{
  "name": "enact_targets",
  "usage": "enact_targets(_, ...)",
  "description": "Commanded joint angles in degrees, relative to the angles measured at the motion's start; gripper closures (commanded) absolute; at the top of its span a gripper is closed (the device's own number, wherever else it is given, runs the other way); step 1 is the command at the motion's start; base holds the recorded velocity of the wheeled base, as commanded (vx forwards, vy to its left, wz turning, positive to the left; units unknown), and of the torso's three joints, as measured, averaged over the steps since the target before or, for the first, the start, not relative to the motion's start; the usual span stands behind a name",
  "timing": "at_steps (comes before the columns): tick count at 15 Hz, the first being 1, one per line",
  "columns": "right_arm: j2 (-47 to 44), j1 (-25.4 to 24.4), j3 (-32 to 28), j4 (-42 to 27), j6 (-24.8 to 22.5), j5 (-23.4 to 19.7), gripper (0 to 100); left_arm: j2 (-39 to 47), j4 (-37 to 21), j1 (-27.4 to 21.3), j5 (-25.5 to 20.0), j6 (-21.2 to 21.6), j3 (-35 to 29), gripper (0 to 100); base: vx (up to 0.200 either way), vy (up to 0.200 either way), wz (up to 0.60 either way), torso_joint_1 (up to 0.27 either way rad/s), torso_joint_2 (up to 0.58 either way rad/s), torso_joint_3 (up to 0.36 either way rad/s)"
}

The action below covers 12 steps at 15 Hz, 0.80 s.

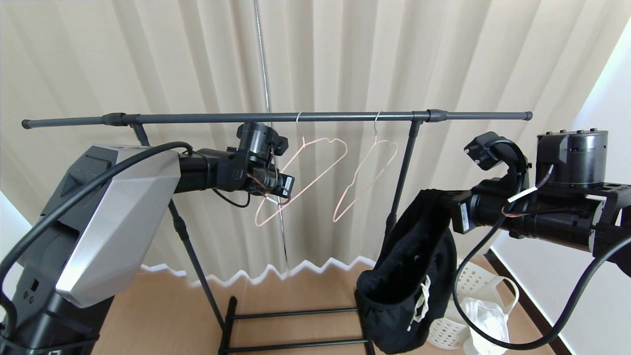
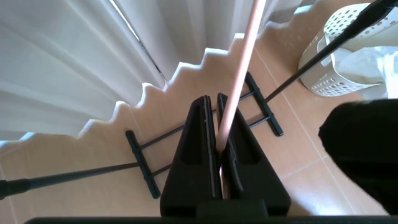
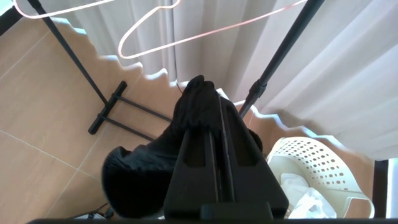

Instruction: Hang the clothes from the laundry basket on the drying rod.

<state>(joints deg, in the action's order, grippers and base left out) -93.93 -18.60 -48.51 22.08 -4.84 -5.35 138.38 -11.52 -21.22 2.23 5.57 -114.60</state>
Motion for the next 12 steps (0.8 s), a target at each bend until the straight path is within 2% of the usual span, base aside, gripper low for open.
enact_targets(1,0.06,-0.03,-0.01,0.07,0.01,-0.01,100,-0.30,0.01,0.04,0.32,-0.03,0.01,100,0.000,0.000,0.00,0.000,0.00,0.000)
enact_targets(8,0.41,-0.03,-0.01,0.07,0.01,-0.01,100,-5.57,1.50,-0.57,0.32,-0.03,0.61,100,0.000,0.000,0.00,0.000,0.00,0.000)
enact_targets(12,0.41,-0.03,0.08,0.07,0.01,-0.01,100,-9.00,1.59,-1.28,0.41,-0.03,5.62,100,0.000,0.000,0.00,0.000,0.00,0.000)
